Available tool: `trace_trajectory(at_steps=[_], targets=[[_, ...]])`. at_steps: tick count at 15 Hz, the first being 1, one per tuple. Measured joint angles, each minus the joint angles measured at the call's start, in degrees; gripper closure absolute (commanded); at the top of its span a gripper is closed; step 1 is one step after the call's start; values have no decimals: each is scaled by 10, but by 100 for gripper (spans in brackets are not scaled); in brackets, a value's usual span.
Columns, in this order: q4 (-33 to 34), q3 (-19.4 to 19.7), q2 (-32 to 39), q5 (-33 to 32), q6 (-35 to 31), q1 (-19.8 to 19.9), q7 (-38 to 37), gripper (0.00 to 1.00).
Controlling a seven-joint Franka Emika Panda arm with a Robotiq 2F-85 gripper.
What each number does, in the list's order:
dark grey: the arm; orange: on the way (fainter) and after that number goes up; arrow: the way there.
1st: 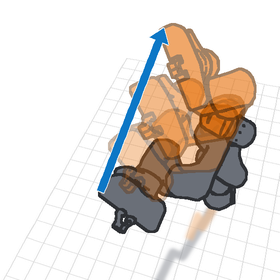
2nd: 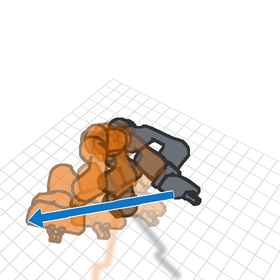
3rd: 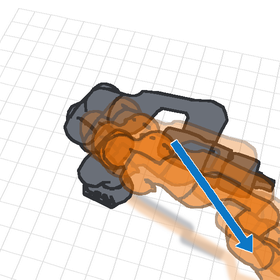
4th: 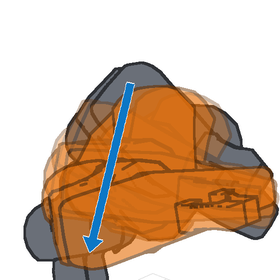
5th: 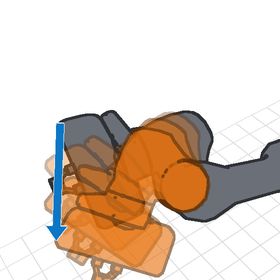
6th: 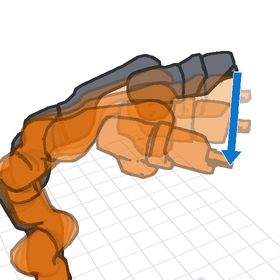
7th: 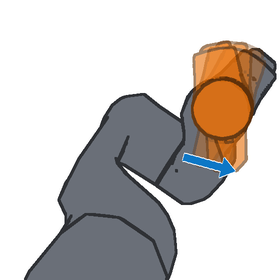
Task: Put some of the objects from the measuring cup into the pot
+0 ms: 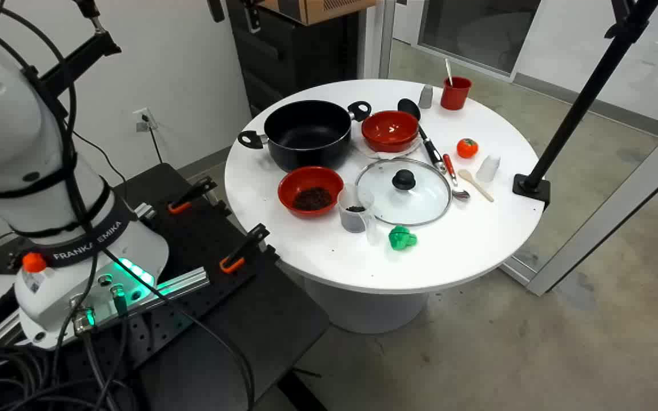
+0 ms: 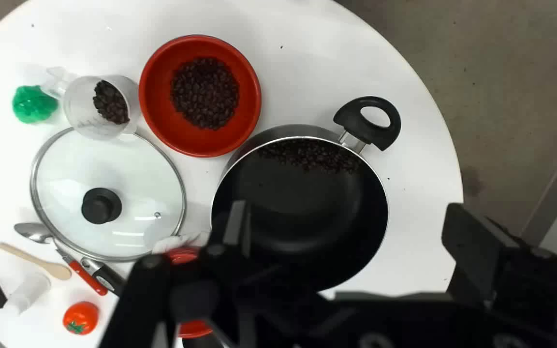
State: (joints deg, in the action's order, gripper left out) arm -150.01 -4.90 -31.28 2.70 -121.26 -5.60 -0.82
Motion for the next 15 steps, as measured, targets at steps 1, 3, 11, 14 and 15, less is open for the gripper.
trace_trajectory(at_steps=[1,3,11,14,15], targets=[[0,0,0,0,0,0,0,0],[0,0,0,0,0,0,0,0],[-3,-9,4,-35,36,-4,25,0],[-14,-21,30,-103,48,-3,33,0],[-16,-21,46,-130,46,-1,40,0]])
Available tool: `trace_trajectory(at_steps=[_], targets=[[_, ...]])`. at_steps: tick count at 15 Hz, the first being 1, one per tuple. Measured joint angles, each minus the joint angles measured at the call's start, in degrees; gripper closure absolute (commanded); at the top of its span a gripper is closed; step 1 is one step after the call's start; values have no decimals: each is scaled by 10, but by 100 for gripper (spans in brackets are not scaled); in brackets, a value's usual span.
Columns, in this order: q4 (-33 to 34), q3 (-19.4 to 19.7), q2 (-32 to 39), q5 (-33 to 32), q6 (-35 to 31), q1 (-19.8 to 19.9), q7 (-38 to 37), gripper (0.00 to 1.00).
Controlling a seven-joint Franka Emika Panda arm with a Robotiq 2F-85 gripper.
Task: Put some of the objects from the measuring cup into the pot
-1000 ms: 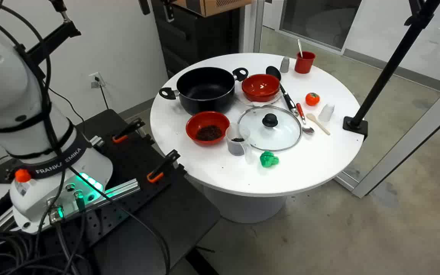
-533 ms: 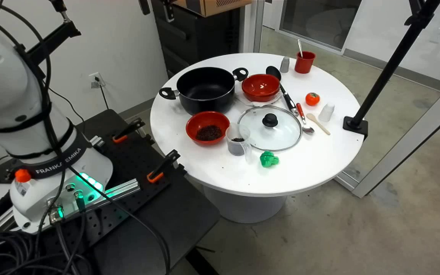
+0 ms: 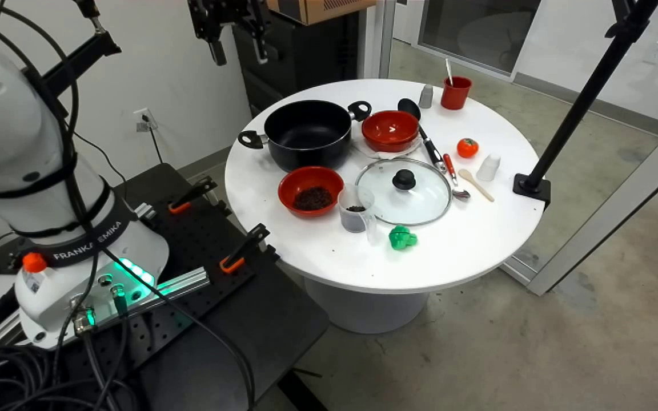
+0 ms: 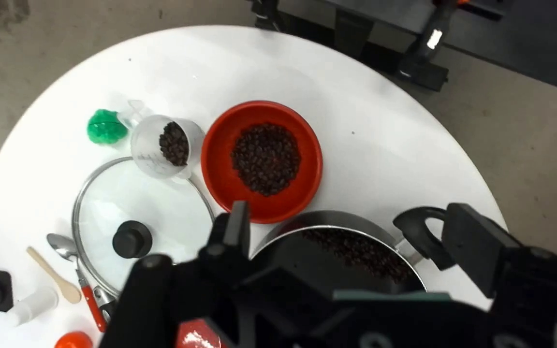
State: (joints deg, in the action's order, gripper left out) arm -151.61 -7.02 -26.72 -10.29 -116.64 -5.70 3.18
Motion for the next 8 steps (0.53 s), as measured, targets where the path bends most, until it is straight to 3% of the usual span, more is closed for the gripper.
trace_trajectory(at_steps=[3,8], targets=[[-3,13,59,-98,-25,23,38,0],[0,84,174,-321,-119,101,126,0]])
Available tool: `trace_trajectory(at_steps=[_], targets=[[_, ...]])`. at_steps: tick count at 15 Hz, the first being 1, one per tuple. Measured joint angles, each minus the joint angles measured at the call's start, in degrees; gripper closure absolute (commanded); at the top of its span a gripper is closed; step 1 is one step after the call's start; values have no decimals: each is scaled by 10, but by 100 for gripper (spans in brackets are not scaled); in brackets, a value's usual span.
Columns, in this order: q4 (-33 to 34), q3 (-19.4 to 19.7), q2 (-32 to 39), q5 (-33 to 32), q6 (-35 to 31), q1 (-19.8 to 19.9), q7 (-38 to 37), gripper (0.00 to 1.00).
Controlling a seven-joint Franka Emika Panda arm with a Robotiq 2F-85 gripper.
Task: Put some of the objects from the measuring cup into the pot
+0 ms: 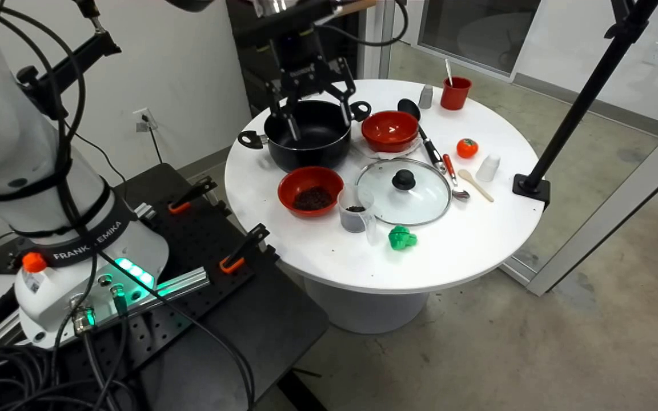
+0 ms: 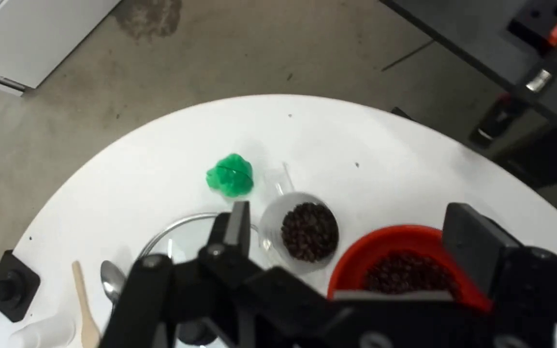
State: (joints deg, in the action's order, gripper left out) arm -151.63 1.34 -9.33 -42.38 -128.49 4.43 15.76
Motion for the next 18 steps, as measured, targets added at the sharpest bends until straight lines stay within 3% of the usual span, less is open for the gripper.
trace_trajectory(at_steps=[4,8,12,16,18], targets=[[19,58,96,-166,-100,44,45,0],[55,89,190,-273,-208,72,73,0],[96,96,268,-291,-295,106,112,0],[122,91,338,-260,-356,143,172,2],[132,83,368,-235,-367,158,203,27]])
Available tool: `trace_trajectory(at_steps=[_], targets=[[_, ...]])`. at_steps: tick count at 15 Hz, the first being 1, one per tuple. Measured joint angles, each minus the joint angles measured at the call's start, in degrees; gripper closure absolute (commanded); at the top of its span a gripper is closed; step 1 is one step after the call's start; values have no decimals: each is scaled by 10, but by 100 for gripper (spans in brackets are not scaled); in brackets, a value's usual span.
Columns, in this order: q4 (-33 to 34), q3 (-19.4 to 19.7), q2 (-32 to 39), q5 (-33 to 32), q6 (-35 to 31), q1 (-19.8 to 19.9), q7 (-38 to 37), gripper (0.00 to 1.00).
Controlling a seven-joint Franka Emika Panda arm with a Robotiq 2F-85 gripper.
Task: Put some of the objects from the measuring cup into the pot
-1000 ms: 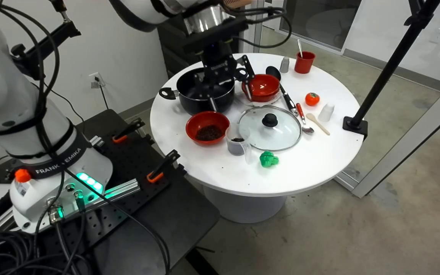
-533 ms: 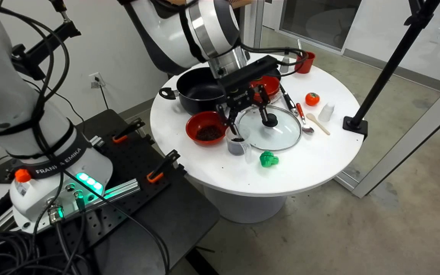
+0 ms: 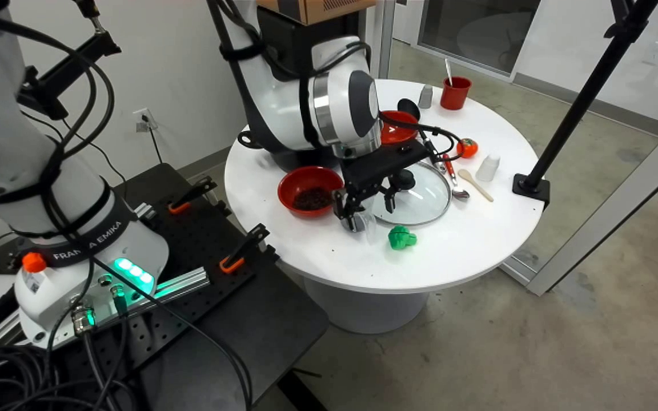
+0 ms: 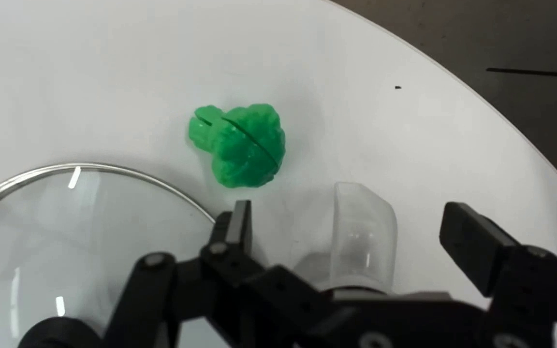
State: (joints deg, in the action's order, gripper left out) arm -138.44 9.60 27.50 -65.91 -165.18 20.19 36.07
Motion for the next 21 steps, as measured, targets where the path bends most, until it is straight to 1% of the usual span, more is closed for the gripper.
trace_trajectory(at_steps=[1,3,4,5,7,8,13,14,15,16,21], targets=[[5,-5,13,13,-1,6,15,29],[12,-14,31,32,-1,13,38,42],[15,-17,36,40,-1,15,47,13],[17,-20,40,46,-1,16,55,11],[17,-24,41,58,-1,16,70,2],[18,-26,41,63,-1,16,76,0],[20,-28,40,87,0,16,102,0],[20,-28,39,90,0,16,105,17],[20,-28,39,94,1,16,108,26],[20,-28,39,98,1,16,112,32],[20,-28,39,112,5,16,119,71]])
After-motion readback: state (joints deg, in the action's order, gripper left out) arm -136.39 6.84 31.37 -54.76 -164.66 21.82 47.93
